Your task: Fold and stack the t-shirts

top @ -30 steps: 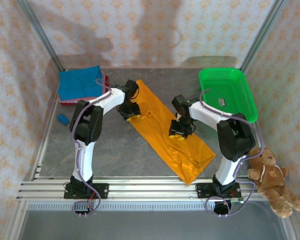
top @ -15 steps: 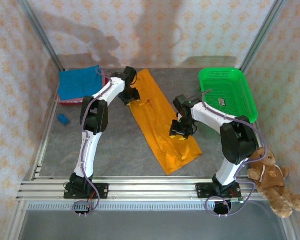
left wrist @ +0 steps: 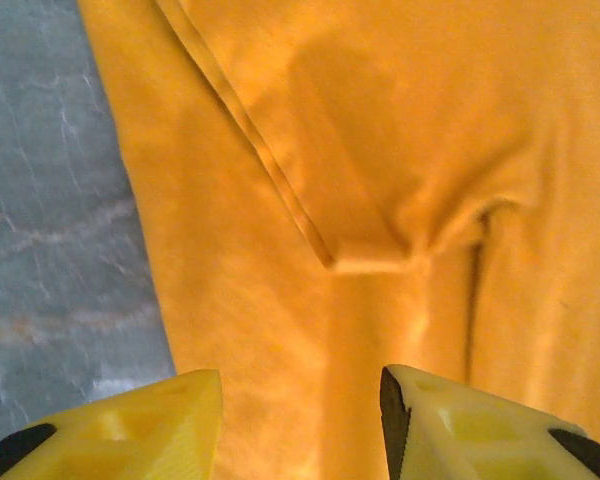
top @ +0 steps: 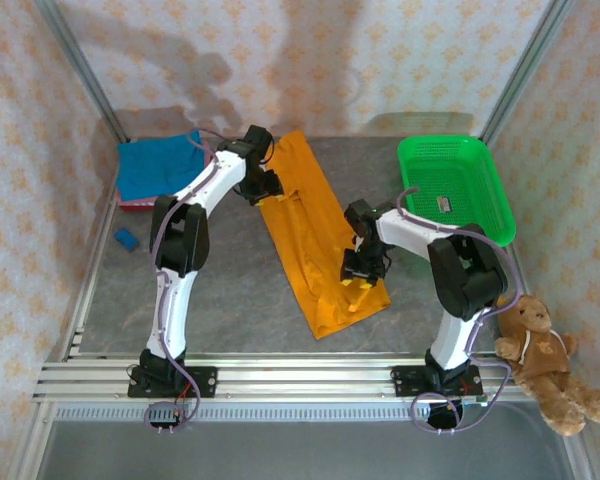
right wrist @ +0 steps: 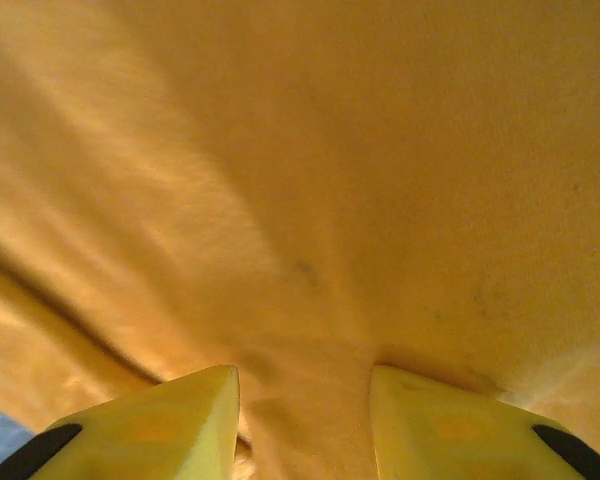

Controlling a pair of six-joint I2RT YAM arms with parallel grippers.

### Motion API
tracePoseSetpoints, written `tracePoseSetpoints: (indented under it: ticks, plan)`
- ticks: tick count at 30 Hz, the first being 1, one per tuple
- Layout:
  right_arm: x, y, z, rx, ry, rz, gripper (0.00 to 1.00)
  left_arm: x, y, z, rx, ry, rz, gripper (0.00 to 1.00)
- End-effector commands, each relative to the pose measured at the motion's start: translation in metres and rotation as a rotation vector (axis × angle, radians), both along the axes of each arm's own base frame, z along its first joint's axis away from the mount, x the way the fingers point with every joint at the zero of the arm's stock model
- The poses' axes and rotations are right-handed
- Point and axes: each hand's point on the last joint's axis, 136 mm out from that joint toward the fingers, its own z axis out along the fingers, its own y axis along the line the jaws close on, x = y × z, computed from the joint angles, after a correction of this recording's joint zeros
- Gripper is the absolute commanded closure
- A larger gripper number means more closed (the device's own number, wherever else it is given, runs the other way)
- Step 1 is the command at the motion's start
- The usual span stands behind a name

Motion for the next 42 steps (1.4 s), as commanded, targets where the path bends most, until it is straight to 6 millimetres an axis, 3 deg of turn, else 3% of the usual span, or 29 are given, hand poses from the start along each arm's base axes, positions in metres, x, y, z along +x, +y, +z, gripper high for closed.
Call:
tracePoseSetpoints:
  ticks: [1, 7, 13, 17, 22, 23, 26, 29, 33, 34, 42]
  plan:
    - [-0.014, -0.002, -0.016, -0.012, 0.048, 0.027, 0.61, 0.002, 0.004, 0.033, -0.023, -0.088, 0.011, 0.52]
    - [-0.042, 0.014, -0.023, -0.022, 0.1, 0.065, 0.61, -0.011, 0.015, 0.051, 0.005, -0.094, -0.004, 0.51]
    - [-0.066, 0.061, 0.001, 0.058, 0.079, 0.08, 0.61, -0.035, 0.017, 0.041, 0.008, -0.044, -0.013, 0.51]
    - [-0.064, 0.066, 0.024, 0.073, 0.023, 0.072, 0.61, -0.065, 0.008, 0.028, 0.011, -0.013, -0.043, 0.5]
    - [-0.058, 0.049, 0.041, 0.027, -0.06, 0.066, 0.6, -0.112, -0.017, -0.005, -0.002, 0.06, -0.076, 0.5]
    - [-0.058, 0.046, 0.04, 0.025, -0.06, 0.061, 0.6, -0.119, -0.022, -0.002, -0.012, 0.046, -0.076, 0.5]
    - [-0.058, 0.043, 0.033, 0.024, -0.052, 0.055, 0.6, -0.133, -0.038, -0.021, -0.028, 0.059, -0.073, 0.5]
    - [-0.058, 0.046, 0.024, 0.031, -0.04, 0.057, 0.6, -0.137, -0.044, -0.033, -0.009, 0.057, -0.072, 0.5]
    - [-0.06, 0.045, 0.01, 0.018, -0.02, 0.057, 0.61, -0.134, -0.038, -0.041, 0.045, 0.034, -0.059, 0.5]
    - [-0.061, 0.046, 0.007, 0.02, -0.012, 0.056, 0.61, -0.135, -0.036, -0.055, 0.066, 0.064, -0.063, 0.5]
    - [-0.071, 0.057, -0.008, 0.036, 0.039, 0.054, 0.61, -0.145, -0.016, -0.086, 0.195, 0.152, -0.121, 0.49]
